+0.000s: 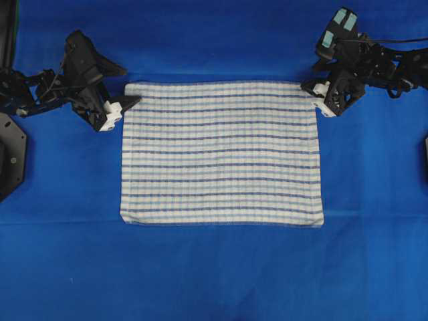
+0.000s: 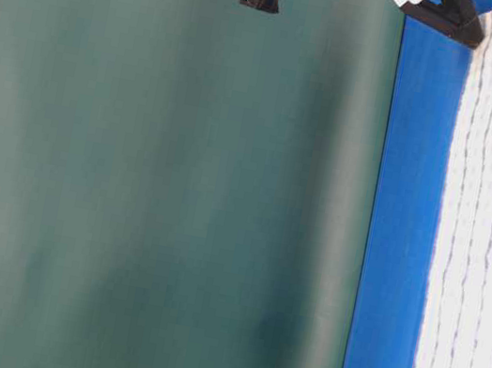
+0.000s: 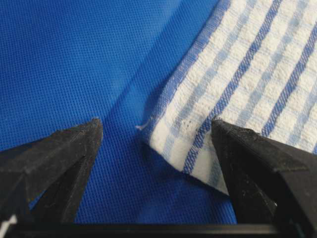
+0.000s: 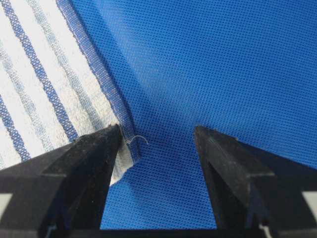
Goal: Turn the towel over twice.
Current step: 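Pinch the towel's far left and far right corners with both grippers, then lift the far edge of the towel up and away with both grippers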
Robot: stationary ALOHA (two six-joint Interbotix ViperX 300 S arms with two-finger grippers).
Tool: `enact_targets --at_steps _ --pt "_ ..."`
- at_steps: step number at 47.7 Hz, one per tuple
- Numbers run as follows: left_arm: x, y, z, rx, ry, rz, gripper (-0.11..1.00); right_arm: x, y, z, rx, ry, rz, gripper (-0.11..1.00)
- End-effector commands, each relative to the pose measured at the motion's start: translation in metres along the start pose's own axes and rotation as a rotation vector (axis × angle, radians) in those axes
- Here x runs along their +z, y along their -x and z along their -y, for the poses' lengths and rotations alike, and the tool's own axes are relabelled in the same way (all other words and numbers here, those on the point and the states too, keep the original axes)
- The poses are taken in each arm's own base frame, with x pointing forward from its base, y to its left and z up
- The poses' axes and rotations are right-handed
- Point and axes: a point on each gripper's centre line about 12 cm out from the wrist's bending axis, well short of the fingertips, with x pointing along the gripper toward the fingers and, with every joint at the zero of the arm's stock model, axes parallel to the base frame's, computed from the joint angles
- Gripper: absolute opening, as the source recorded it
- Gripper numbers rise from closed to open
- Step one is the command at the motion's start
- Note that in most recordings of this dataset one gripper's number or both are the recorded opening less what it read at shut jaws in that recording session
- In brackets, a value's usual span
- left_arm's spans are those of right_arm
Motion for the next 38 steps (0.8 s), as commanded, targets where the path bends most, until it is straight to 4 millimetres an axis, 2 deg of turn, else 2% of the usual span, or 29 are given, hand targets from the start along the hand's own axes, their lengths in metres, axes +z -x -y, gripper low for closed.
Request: enact_targets --at_steps 1,4,6,14,19,31,38 --pt "0.003 -0.001 -0.001 0.005 0.007 0.005 0.86 0.006 0.001 0.001 -0.002 -0.002 0.022 0.65" --pt "0.001 -0.001 -0.002 0.007 0.008 -0.009 0.79 0.006 0.001 0.001 -0.002 -0.002 0.019 0.61" --pt "0.0 -0.001 -0.001 0.005 0.007 -0.021 0.71 0.005 0.001 0.001 -0.002 0.0 0.017 0.54" --pt "-0.004 -0.002 0.001 -0.003 -0.004 -0.054 0.23 0.005 0.001 0.0 0.0 0.007 0.015 0.07" --pt "-0.003 -0.002 0.005 -0.015 -0.012 -0.052 0.03 0.005 0.001 0.001 -0.001 0.005 0.017 0.05" --pt "0.0 -0.001 0.008 -0.022 -0.019 -0.054 0.03 0.011 0.004 0.002 -0.003 0.001 0.042 0.05" --pt "0.02 0.003 0.007 -0.021 -0.03 -0.019 0.03 0.024 0.016 0.009 -0.019 -0.019 0.099 0.05"
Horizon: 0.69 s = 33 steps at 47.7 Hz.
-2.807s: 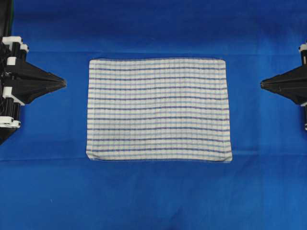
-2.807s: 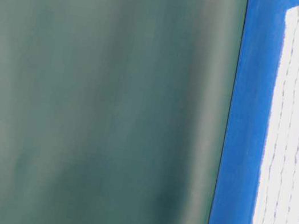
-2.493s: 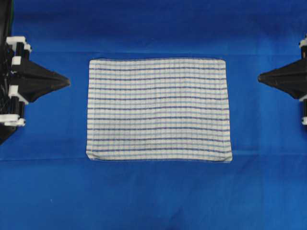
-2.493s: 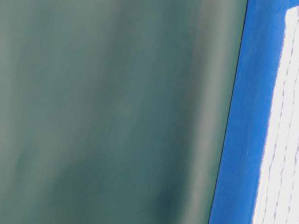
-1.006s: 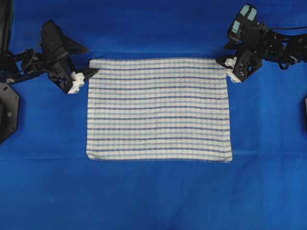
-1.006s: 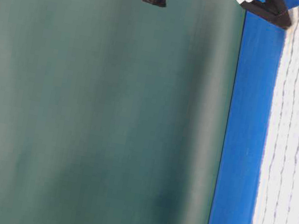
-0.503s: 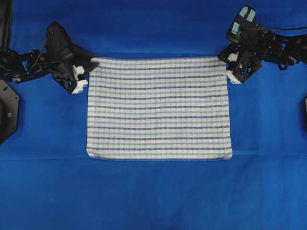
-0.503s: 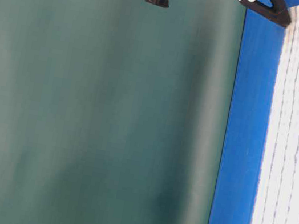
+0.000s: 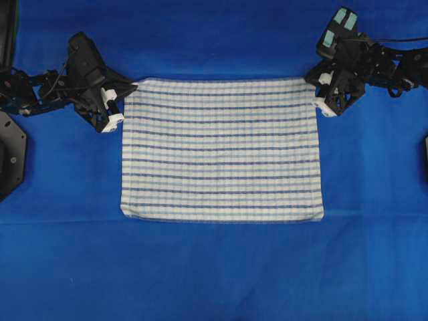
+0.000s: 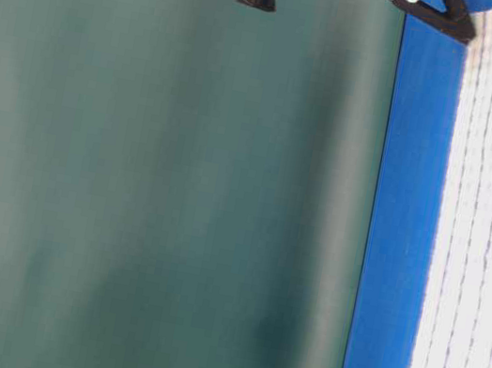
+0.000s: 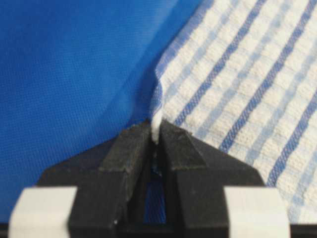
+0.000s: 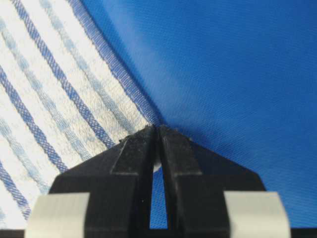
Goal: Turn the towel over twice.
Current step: 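Lift the far edge of the towel up and away with both grippers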
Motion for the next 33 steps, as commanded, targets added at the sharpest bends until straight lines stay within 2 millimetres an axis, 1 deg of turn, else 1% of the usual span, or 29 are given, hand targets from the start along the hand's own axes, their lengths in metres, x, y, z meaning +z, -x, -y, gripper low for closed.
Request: enact_targets --at_steps 1,7,8,11,18,20,24,25,28,29,33 --pt "0.02 0.006 -0.001 0.001 0.0 0.052 0.03 0.02 0.012 0.008 -0.016 -0.019 0.081 0.05" --pt "0.053 0.019 -0.009 0.024 0.018 0.12 0.03 0.035 0.029 0.021 -0.046 -0.049 0.151 0.05" --pt "0.062 0.023 -0.012 0.032 0.024 0.14 0.03 0.038 0.032 0.023 -0.051 -0.052 0.165 0.05" --pt "0.08 0.034 -0.019 0.05 0.037 0.181 0.03 0.046 0.042 0.029 -0.068 -0.059 0.204 0.05" --pt "0.119 0.063 -0.031 0.084 0.055 0.296 0.03 0.065 0.069 0.04 -0.102 -0.05 0.289 0.05" --pt "0.129 0.073 -0.033 0.092 0.055 0.337 0.03 0.073 0.081 0.043 -0.115 -0.041 0.322 0.05" --pt "0.144 0.091 -0.035 0.107 0.025 0.412 0.03 0.086 0.1 0.047 -0.135 -0.028 0.368 0.05" --pt "0.151 0.099 -0.034 0.112 0.005 0.444 0.03 0.09 0.106 0.047 -0.138 -0.023 0.383 0.05" --pt "0.16 0.113 -0.034 0.126 -0.034 0.495 0.03 0.101 0.124 0.048 -0.152 -0.005 0.423 0.05" --pt "0.162 0.117 -0.034 0.13 -0.045 0.509 0.03 0.104 0.127 0.048 -0.153 -0.003 0.43 0.05" --pt "0.172 0.133 -0.033 0.139 -0.068 0.569 0.03 0.12 0.152 0.047 -0.169 0.027 0.481 0.05"
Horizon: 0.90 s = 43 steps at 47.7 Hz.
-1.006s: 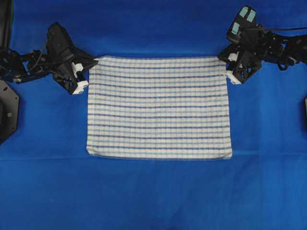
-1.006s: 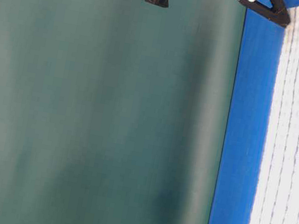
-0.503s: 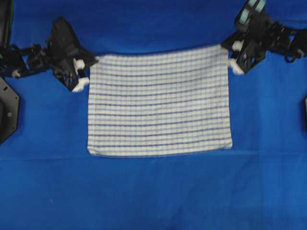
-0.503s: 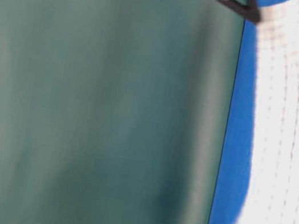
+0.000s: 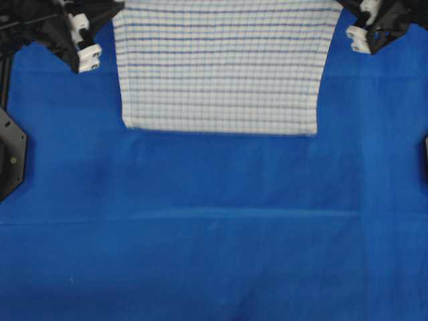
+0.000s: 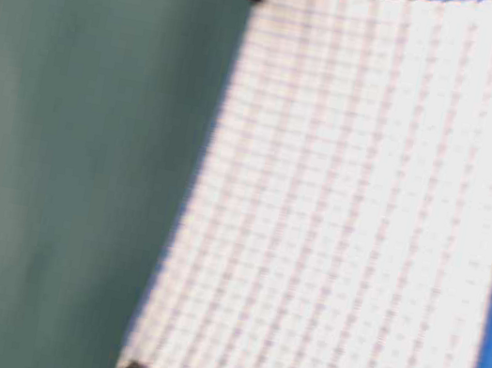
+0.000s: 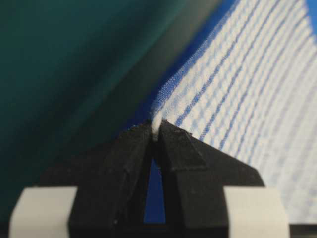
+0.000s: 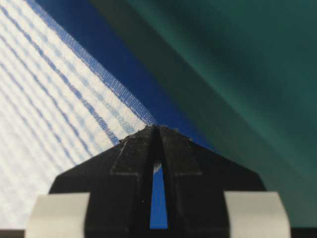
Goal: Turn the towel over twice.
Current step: 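Lift the far edge of the towel up and away with both grippers, then swing the held edge over and lay it down at the near side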
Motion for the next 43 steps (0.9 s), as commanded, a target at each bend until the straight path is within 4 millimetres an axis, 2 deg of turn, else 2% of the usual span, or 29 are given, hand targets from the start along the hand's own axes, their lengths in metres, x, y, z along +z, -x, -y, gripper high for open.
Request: enact_targets --at_steps 1,10,18,32,39,43 --pt "0.029 0.01 -0.004 0.013 -0.016 0.096 0.03 0.036 0.019 0.005 -0.019 0.023 0.088 0.05" --pt "0.055 0.027 -0.005 0.02 -0.048 0.191 0.03 0.077 0.052 0.009 -0.036 0.042 0.167 0.05" --pt "0.057 0.029 -0.005 0.02 -0.05 0.2 0.03 0.086 0.06 0.01 -0.041 0.046 0.174 0.05" --pt "0.052 0.023 -0.004 0.019 -0.07 0.177 0.03 0.077 0.057 0.007 -0.029 0.041 0.109 0.05" --pt "0.028 0.013 0.002 -0.005 -0.077 0.1 0.03 0.056 0.053 -0.001 0.003 0.025 0.01 0.05" --pt "0.006 0.008 0.015 -0.053 -0.085 0.035 0.03 0.038 0.05 -0.011 0.043 -0.003 -0.048 0.05"
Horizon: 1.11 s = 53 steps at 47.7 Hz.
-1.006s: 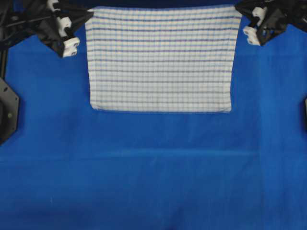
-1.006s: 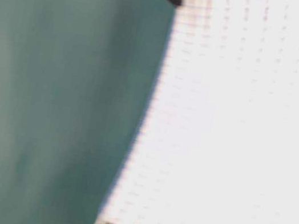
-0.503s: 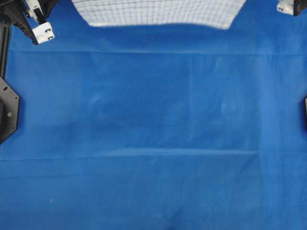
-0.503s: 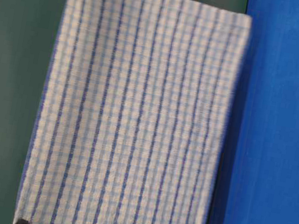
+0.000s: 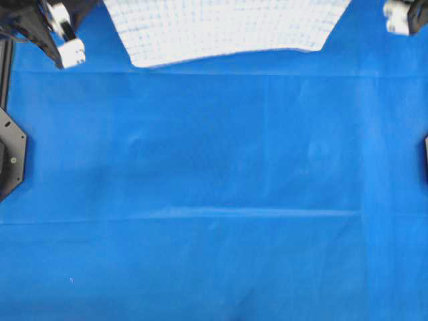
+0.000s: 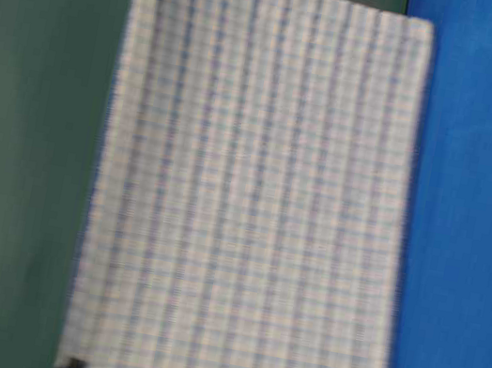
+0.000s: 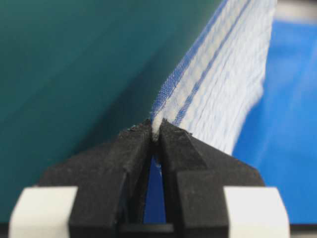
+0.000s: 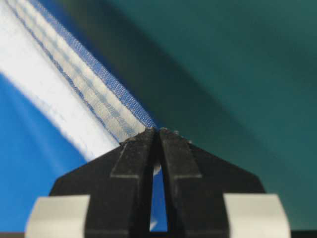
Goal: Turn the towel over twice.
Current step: 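Swing the held edge over and lay it down at the near side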
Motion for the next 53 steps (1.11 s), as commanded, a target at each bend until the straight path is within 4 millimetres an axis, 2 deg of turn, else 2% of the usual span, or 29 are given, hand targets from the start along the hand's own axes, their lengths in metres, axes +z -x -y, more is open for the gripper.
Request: enact_targets --at_steps 1,11,17,30,42,53 --pt "-0.013 -0.004 0.014 -0.051 -0.01 -0.036 0.03 -0.012 -0.001 -0.008 0.034 -0.03 -0.04 0.05" --pt "-0.053 0.002 0.064 -0.231 -0.001 -0.158 0.03 -0.068 -0.004 -0.049 0.167 -0.112 -0.184 0.05" --pt "-0.067 0.011 0.091 -0.335 -0.024 -0.202 0.03 -0.092 -0.001 -0.081 0.268 -0.143 -0.239 0.05" --pt "-0.102 0.031 0.14 -0.503 0.048 -0.351 0.03 -0.134 0.002 -0.14 0.436 -0.149 -0.353 0.05" --pt "-0.133 0.053 0.182 -0.626 0.102 -0.513 0.03 -0.169 0.001 -0.185 0.514 -0.14 -0.483 0.05" --pt "-0.142 0.062 0.208 -0.705 0.076 -0.548 0.03 -0.189 0.007 -0.22 0.58 -0.13 -0.543 0.05"
